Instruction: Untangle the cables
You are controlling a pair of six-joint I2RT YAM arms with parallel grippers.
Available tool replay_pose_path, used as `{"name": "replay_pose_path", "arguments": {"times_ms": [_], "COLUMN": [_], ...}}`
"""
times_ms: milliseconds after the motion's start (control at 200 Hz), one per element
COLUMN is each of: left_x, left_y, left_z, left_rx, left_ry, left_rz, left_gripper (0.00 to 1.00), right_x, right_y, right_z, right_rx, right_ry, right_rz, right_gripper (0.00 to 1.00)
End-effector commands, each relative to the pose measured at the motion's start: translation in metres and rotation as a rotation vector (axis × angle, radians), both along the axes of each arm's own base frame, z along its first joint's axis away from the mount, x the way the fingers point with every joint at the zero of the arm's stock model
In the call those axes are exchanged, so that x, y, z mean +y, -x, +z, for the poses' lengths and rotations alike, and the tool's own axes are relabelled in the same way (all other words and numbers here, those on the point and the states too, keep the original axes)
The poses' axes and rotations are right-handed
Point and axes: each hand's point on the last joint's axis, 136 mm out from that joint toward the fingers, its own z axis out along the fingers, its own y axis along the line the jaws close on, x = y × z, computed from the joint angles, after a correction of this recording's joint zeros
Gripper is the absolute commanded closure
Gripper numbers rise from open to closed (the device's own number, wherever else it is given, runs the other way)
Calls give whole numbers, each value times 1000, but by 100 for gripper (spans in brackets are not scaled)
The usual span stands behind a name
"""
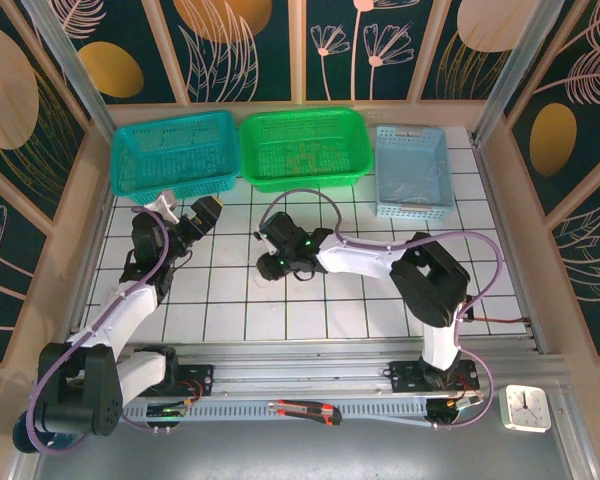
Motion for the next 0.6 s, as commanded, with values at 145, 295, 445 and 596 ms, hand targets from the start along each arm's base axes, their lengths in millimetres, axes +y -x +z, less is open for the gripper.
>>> {"name": "replay_pose_path", "arguments": {"times_ms": [145,295,445,596], "left_x": [-1,-1,-1,-3], "left_y": [-2,-2,-1,-1], "left_z": [5,6,6,6], "left_rx": [-18,-21,-23,-26], "left_ry": [22,22,22,16], "left_rz": [4,4,0,-14], "left_gripper": [1,1,1,1], "right_x": [4,2,4,2], "right_y": [4,7,6,4], "right_z": [-14,-24,-33,-37], "right_rx": [14,29,40,52], "right_ry": [46,61,71,66], "right_rz": [34,38,38,25], "right_gripper": [68,68,69,94]}}
